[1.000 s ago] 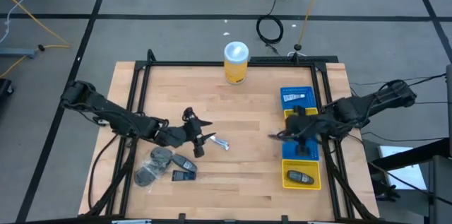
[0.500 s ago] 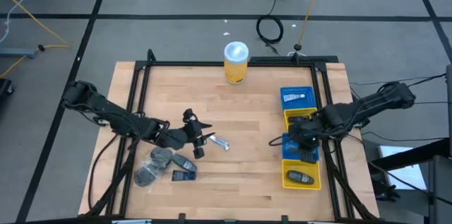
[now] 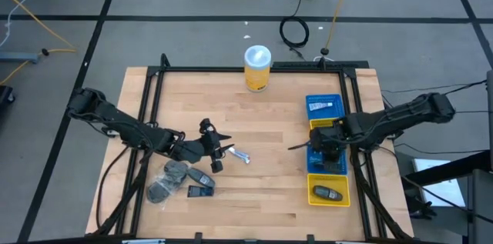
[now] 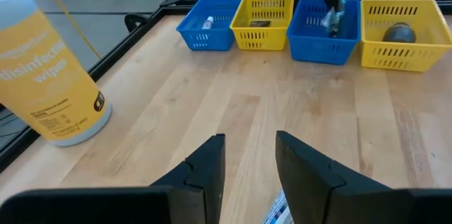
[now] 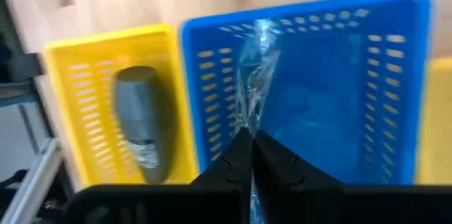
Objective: Pick & Place Travel size toiletries
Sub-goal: Put the black hairbrush into the bottom blue bin, then put the white toothpaste into the top blue bin
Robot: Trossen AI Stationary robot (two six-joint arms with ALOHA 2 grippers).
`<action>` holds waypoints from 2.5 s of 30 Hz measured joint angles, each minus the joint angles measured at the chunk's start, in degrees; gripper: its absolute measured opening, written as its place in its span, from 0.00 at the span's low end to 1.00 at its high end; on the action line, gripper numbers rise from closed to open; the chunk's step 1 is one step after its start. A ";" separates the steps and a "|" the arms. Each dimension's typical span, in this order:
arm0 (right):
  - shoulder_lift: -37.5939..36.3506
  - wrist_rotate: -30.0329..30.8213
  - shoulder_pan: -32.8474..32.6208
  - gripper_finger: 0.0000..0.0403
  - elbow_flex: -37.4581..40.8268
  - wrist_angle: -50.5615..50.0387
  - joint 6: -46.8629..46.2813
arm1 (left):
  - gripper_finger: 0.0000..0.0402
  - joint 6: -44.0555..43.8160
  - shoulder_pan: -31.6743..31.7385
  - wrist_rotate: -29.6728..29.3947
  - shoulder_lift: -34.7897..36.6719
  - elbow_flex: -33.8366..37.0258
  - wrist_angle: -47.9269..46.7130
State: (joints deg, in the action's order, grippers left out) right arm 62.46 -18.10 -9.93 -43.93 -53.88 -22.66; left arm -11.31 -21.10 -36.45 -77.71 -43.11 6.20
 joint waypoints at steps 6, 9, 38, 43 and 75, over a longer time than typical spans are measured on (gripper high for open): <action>0.00 1.86 3.26 0.05 2.46 0.32 1.32 | 0.30 0.00 0.02 0.02 0.00 0.00 0.00; -0.09 3.37 4.33 0.13 2.52 0.70 1.82 | 0.30 0.00 0.02 0.02 0.00 0.00 0.00; 3.36 16.90 -3.81 0.22 8.68 70.88 18.88 | 0.30 -0.05 0.02 0.05 0.00 0.00 -2.19; 13.42 21.11 -6.85 0.18 11.79 89.41 29.01 | 0.30 -2.60 0.02 -0.29 0.00 -0.02 -6.29; 53.79 38.86 -3.36 0.66 -20.34 73.99 17.95 | 0.30 -26.11 0.11 -8.74 0.02 22.29 7.88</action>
State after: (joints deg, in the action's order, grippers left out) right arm 116.24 20.77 -13.29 -64.27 20.10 -4.71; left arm -37.42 -20.99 -45.19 -77.69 -20.82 14.08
